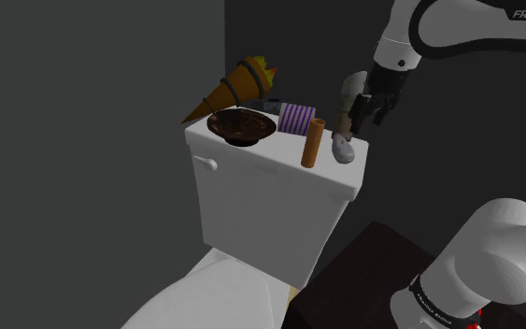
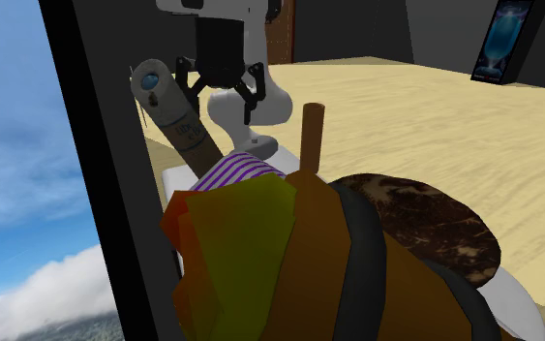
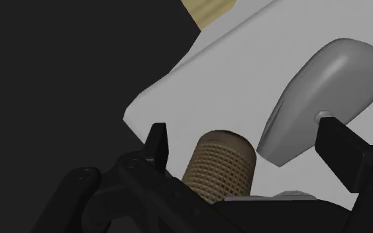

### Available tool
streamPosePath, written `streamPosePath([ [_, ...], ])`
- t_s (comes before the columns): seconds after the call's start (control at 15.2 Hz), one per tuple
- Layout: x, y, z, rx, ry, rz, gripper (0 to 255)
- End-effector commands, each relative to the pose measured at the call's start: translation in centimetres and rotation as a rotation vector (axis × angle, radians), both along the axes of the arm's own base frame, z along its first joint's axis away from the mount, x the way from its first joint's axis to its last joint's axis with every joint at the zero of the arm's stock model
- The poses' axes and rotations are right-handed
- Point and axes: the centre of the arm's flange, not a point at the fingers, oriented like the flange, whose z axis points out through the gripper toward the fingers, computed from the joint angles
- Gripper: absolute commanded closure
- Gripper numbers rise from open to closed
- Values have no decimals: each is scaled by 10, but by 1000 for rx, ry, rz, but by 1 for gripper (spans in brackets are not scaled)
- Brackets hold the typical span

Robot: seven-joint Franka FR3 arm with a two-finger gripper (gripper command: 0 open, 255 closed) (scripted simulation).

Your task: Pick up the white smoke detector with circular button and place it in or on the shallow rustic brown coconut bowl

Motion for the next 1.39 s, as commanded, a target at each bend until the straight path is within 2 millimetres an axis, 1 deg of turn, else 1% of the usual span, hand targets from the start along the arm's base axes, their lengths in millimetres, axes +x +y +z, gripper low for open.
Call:
streamPosePath([
  [0.0,0,0,0,0,0,0,0],
  [0.4,-22,90,-13,-62,-118,-135,0],
  [0.92,-15,84,-52,-62,-118,-135,0],
  [1.32,-15,84,-52,-62,-118,-135,0],
])
